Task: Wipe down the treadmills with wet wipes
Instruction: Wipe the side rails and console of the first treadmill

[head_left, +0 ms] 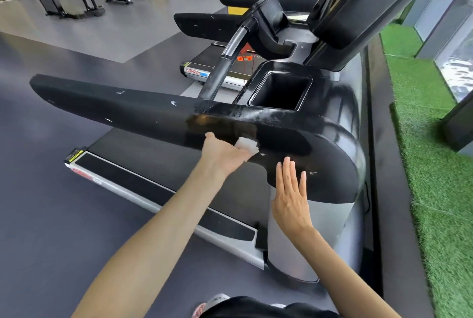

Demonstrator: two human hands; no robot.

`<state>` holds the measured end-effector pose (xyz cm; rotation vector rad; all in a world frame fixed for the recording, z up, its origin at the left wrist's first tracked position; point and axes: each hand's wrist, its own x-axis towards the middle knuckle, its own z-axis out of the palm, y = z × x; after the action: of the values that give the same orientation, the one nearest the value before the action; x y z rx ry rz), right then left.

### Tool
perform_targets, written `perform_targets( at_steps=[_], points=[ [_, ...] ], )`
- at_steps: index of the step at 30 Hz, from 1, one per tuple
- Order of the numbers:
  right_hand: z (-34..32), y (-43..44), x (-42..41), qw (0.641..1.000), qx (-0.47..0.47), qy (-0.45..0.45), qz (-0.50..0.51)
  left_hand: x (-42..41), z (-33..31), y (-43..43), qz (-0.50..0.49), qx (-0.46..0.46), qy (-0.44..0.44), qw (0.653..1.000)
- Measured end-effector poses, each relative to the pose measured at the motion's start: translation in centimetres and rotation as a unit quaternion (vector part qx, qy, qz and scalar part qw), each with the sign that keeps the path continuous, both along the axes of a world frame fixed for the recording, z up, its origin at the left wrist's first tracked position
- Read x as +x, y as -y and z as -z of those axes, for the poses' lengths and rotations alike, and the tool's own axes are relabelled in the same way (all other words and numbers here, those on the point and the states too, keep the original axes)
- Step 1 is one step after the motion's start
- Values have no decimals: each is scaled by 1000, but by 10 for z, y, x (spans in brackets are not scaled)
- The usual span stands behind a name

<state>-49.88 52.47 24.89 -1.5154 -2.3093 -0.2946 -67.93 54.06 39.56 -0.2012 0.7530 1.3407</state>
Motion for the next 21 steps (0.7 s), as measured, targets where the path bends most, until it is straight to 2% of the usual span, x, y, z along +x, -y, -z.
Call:
perform_targets(
  at_steps=[4, 6, 9, 11, 16, 21],
  points=[
    [-1, 0, 4, 1000, 2, 13, 1, -31, 10, -11, -99, -20, 40, 994],
    [-1, 0, 2, 1000, -2, 10, 6, -21, 24, -17, -83, -20, 24, 996],
    [-4, 2, -1, 1000, -10, 0, 8, 13, 25, -16, 3, -4, 53, 999],
    [-8, 3, 1, 1000, -17, -12, 10, 18, 16, -16, -5, -18, 48, 999],
    [-9, 1, 15, 1000, -9, -3, 10, -9, 19, -18, -101, -41, 58, 992],
    [-6, 0, 15, 1000, -4, -5, 10, 31, 27, -4, 26, 22, 120, 992]
  ],
)
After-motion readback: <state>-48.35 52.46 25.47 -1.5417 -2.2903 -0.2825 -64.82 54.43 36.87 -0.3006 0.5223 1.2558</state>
